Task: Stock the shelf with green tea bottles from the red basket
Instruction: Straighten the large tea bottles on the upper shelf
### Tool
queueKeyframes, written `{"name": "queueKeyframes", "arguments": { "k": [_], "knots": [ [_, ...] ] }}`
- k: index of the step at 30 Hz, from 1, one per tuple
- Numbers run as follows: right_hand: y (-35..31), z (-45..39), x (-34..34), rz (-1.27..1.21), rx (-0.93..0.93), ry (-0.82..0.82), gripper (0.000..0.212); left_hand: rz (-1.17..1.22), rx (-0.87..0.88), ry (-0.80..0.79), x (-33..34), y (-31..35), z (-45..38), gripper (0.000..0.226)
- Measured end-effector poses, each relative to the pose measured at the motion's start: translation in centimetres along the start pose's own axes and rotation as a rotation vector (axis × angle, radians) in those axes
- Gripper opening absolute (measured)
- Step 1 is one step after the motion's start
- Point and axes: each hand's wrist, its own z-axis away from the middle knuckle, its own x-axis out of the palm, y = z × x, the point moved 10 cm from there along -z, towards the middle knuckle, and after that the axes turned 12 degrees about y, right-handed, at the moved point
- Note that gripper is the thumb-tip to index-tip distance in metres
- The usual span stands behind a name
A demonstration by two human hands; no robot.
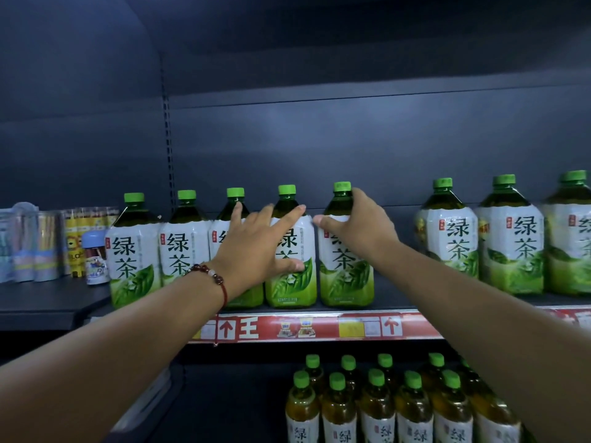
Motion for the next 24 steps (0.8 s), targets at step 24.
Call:
{"name": "queueKeyframes", "arguments": {
  "k": [24],
  "knots": [
    [12.0,-6.2,-8.0,0.171,0.152,-0.019,0.105,0.009,0.004,0.045,-0.7,7.2,-5.2,0.079]
  ]
}}
